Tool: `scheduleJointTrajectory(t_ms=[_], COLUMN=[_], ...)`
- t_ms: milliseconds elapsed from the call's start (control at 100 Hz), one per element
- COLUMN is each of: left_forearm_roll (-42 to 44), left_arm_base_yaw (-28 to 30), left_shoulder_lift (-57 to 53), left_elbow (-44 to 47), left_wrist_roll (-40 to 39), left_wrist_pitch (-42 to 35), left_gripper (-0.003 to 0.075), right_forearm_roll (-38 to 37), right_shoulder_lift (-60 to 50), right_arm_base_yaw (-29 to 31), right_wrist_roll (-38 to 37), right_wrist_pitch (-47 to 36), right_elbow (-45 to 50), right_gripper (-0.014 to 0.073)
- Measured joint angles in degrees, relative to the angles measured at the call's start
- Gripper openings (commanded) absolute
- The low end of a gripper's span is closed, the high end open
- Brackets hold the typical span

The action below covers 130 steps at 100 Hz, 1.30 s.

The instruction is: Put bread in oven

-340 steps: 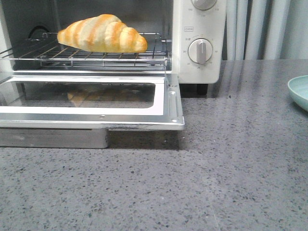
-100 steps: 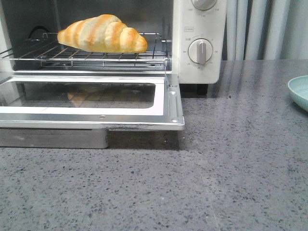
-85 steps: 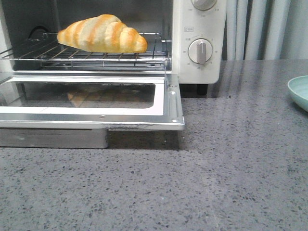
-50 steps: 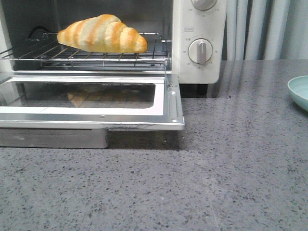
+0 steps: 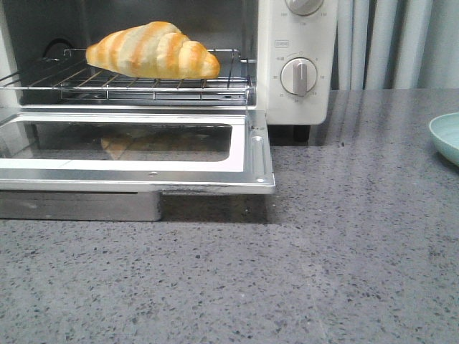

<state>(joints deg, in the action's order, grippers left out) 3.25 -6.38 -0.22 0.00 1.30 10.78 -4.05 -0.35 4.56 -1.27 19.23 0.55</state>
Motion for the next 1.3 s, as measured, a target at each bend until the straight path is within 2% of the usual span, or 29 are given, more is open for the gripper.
scheduleJointTrajectory(t_ms=[270, 460, 1300], left_forearm_roll=[-0.1, -0.3, -0.3], left_arm_base_yaw=[1.0, 3.0, 3.0], left_shoulder_lift=[0.0, 0.0, 0.0], left_elbow=[0.0, 0.0, 0.0], left_wrist_roll=[0.0, 0.0, 0.5], left_wrist_pitch=[3.4, 8.5, 8.7], left_gripper=[-0.0021, -0.0021, -0.0021], right_forearm_roll=[0.0, 0.0, 0.0], right_shoulder_lift=[-0.1, -0.1, -0.1], right_arm_base_yaw=[0.0, 0.0, 0.0], right_wrist_roll=[0.0, 0.0, 0.2], right_wrist_pitch=[0.1, 0.1, 0.1], right_elbow=[0.0, 0.0, 0.0], right_gripper=[-0.0062, -0.0062, -0.0062])
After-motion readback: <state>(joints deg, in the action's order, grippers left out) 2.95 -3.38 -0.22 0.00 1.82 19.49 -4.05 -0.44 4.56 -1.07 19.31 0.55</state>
